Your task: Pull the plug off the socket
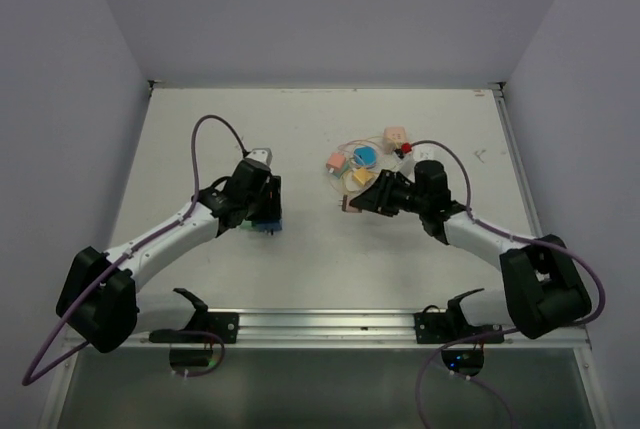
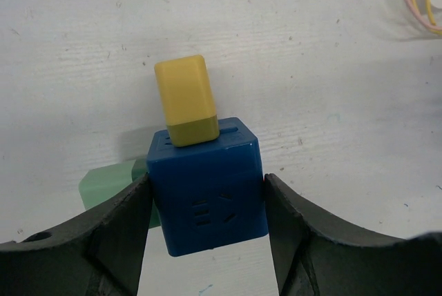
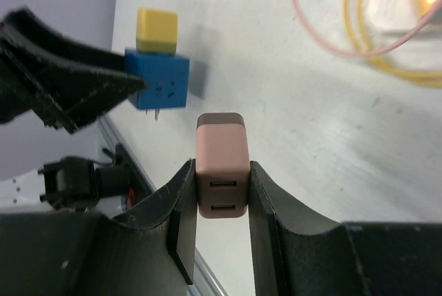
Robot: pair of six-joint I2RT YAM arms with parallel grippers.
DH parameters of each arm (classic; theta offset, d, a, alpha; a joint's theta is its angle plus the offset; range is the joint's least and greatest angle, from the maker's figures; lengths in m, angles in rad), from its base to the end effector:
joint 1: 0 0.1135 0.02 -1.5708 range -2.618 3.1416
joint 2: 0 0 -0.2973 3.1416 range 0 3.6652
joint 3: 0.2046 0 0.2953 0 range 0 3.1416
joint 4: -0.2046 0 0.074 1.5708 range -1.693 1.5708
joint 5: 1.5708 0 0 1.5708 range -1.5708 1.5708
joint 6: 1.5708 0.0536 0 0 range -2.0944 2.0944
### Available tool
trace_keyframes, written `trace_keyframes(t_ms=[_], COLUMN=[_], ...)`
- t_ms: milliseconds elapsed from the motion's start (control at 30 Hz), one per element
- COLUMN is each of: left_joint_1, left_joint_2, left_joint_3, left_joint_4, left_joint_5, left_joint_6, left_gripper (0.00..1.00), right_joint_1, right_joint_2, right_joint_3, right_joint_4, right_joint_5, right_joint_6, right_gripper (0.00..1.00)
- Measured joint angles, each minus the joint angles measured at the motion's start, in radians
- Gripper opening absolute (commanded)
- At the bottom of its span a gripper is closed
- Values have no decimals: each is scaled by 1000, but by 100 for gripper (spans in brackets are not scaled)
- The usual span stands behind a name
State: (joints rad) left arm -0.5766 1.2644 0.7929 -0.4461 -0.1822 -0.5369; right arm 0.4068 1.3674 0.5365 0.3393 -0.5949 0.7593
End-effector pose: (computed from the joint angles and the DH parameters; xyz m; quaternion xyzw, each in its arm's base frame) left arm 0.2502 -0.1511 0.2184 -0.0105 0.9436 -0.0957 0.3168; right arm 0.2669 0.1477 0.1757 -0.0044 0.8339 0.4804 0.2716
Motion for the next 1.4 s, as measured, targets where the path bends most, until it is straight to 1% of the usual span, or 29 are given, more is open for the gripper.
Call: trace_keyframes(t_ms=[133, 233, 300, 500, 733, 867, 1033, 1100, 1133, 1167, 1200, 1267, 1300, 1367, 1400], left_joint_1=[0, 0, 0, 0, 0, 0, 0, 0, 0, 0, 0, -1, -1, -1, -1], left_joint_2=[-16, -22, -22, -25, -53, -73, -76, -76, -76, -76, -76, -76, -76, -76, -75], left_joint_3=[15, 15, 15, 15, 1, -21, -49, -51, -51, -51, -51, -51, -51, -51, -51], left_joint_4=[-1, -7, -11, -18, -28, -29, -29, -28, -27, -26, -25, -23, -22, -19, -19], left_joint_5=[18, 48, 69, 110, 132, 149, 183, 191, 197, 202, 206, 214, 219, 227, 231], left_joint_6=[18, 44, 63, 113, 143, 163, 182, 186, 190, 190, 192, 194, 198, 204, 208], left_gripper=[0, 0, 0, 0, 0, 0, 0, 0, 0, 0, 0, 0, 0, 0, 0], right_joint_1=[-114, -184, -208, -217, -238, -252, -252, -252, -252, -252, -252, -252, -252, -252, -252], right_joint_2=[-50, -49, -30, 117, 219, 288, 396, 428, 440, 446, 448, 447, 444, 431, 417], right_joint_3=[44, 86, 114, 217, 231, 259, 319, 332, 335, 336, 336, 336, 337, 337, 336], right_joint_4=[-53, -71, -72, -55, -14, 10, 35, 39, 42, 42, 39, 35, 31, 1, -19], right_joint_5=[33, 69, 87, 128, 246, 271, 259, 239, 232, 225, 220, 212, 215, 233, 248], right_joint_6=[-16, -14, -7, 31, 75, 85, 93, 96, 98, 98, 100, 97, 90, 76, 63], right_gripper=[0, 0, 0, 0, 0, 0, 8, 18, 26, 42, 48, 58, 67, 78, 80])
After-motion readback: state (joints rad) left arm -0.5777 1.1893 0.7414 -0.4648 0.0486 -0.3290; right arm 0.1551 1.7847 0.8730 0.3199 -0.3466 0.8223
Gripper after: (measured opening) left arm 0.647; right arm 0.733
